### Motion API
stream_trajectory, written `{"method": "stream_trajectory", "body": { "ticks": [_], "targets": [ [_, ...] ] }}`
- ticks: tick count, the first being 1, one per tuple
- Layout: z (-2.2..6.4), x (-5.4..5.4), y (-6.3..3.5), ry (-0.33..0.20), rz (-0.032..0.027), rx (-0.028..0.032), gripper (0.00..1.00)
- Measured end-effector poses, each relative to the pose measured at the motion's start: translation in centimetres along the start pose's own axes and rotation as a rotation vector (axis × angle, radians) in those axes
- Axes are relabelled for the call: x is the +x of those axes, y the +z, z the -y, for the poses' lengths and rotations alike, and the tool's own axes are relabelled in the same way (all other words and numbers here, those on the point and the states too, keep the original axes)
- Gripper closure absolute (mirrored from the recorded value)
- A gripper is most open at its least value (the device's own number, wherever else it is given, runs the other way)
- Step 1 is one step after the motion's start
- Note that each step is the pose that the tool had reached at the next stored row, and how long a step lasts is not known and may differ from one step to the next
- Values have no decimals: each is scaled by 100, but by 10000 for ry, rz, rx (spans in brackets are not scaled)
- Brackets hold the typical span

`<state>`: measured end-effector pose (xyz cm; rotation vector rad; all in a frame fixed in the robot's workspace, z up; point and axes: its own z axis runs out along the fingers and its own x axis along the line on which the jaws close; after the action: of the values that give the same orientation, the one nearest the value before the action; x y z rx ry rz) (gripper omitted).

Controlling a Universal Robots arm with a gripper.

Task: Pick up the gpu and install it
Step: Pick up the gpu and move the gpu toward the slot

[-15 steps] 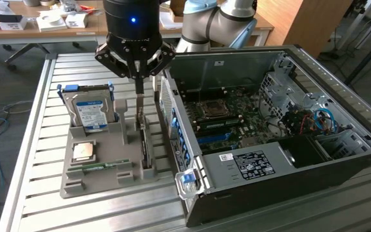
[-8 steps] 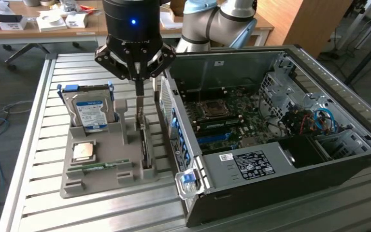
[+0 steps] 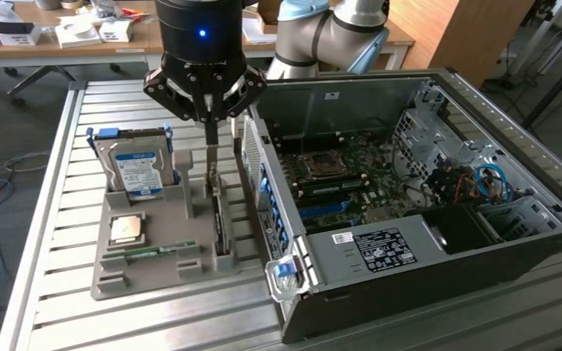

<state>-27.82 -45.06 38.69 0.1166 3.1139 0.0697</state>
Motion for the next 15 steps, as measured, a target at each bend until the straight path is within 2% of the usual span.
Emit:
{"method": "stream_trajectory", "body": {
  "ticks": [7,9,10,12,13,14,15],
  "targets": [
    [0,0,0,1,0,0,89],
    [0,0,0,0,0,0,77],
    [0,0,0,0,0,0,77],
    [0,0,0,0,0,0,65],
    [0,0,0,0,0,0,65],
    [0,0,0,0,0,0,58],
    [0,0,0,1,0,-1,58]
  ]
}}
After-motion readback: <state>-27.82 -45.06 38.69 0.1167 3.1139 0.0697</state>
